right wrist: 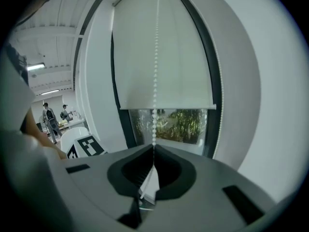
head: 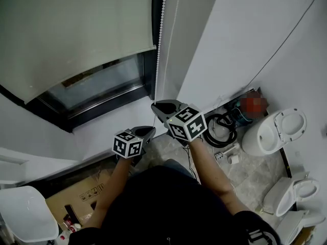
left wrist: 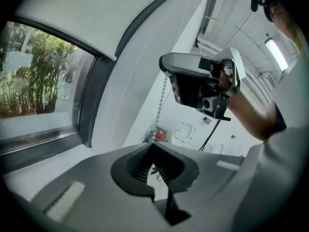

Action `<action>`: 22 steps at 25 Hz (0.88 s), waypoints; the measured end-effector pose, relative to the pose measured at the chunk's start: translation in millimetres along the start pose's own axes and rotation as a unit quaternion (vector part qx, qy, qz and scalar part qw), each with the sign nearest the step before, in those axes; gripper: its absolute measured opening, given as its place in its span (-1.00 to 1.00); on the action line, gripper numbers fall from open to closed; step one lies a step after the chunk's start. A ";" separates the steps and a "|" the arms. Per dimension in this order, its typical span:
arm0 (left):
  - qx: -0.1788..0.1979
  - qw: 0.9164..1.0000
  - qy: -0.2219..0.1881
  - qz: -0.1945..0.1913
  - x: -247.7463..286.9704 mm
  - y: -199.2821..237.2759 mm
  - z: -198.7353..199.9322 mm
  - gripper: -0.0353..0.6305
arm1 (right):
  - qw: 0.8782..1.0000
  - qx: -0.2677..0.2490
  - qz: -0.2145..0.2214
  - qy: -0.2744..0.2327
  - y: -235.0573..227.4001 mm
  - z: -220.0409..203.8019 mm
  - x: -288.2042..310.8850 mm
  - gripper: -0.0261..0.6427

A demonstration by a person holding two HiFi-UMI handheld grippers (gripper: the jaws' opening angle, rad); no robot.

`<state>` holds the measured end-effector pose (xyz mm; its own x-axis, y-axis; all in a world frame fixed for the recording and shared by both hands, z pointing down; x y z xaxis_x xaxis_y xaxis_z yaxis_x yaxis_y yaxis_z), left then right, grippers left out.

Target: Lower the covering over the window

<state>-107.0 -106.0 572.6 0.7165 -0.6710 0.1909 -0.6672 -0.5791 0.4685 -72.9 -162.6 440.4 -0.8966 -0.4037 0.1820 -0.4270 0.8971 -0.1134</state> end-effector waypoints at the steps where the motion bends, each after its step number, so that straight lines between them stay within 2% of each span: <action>1: -0.001 1.000 0.003 0.001 -0.1 0.5 -2.9 -0.86 | 1.000 0.003 0.000 0.002 0.3 -3.1 1.0 -0.88; 4: -0.006 1.000 -0.002 0.003 1.7 1.2 -6.9 -0.85 | 1.000 0.010 0.000 -0.001 -0.3 -7.2 -0.1 -0.87; 7: 0.011 1.000 -0.004 0.013 1.0 3.8 -6.1 -0.85 | 1.000 -0.007 -0.007 0.003 -2.0 -5.6 -3.0 -0.87; 8: 0.016 1.000 -0.006 0.021 -1.6 6.0 -3.7 -0.80 | 1.000 -0.010 -0.011 0.002 -2.8 -4.7 -4.1 -0.87; 10: 0.017 0.998 -0.036 0.043 -11.3 11.7 12.3 -0.50 | 1.000 -0.006 -0.023 -0.005 -5.8 -4.0 -6.5 -0.87; 12: 0.028 0.993 -0.093 0.067 -24.5 13.5 46.2 -0.48 | 0.999 -0.011 -0.043 -0.010 -11.5 -4.0 -9.9 -0.87; 15: 0.093 0.974 -0.183 0.096 -42.6 -1.3 113.1 -0.48 | 0.995 -0.051 -0.090 -0.012 -23.4 -4.2 -19.3 -0.87; 16: 0.120 0.965 -0.209 0.103 -48.9 -10.0 135.0 -0.48 | 0.991 -0.062 -0.116 -0.022 -27.5 -1.5 -24.0 -0.82; 17: 0.146 0.955 -0.233 0.109 -55.2 -19.6 155.0 -0.48 | 0.986 -0.071 -0.148 -0.037 -31.9 3.8 -30.2 -0.70; 18: 0.173 0.945 -0.252 0.115 -61.1 -29.5 172.6 -0.48 | 0.978 -0.081 -0.183 -0.056 -36.1 12.0 -38.2 -0.59; 19: 0.198 0.936 -0.266 0.121 -66.3 -39.2 187.6 -0.51 | 0.969 -0.093 -0.215 -0.078 -39.4 23.2 -47.6 -0.57; 20: 0.220 0.927 -0.276 0.127 -70.6 -48.2 200.4 -0.62 | 0.958 -0.109 -0.243 -0.102 -40.8 37.5 -57.7 -0.57; 21: 0.239 0.919 -0.284 0.133 -74.3 -56.3 211.7 -0.83 | 0.947 -0.128 -0.265 -0.129 -40.0 54.6 -67.8 -0.58; 22: 0.254 0.912 -0.291 0.139 -77.3 -63.7 222.1 -0.86 | 0.935 -0.147 -0.280 -0.158 -36.9 73.7 -77.5 -0.58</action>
<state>-165.2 -120.0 336.4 0.3746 -0.8711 -0.3175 -0.9206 -0.3902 -0.0157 3.7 -177.6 358.4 -0.5514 -0.8164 -0.1716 -0.8313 0.5203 0.1958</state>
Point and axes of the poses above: the fingertips, and each gripper's own axes: x forward along the fingers, y to its left, z out of its top, the point moved 4 cm from there along -x, backward along the fingers, and after that the axes turned 14 degrees about -y, right-handed, at the moved point
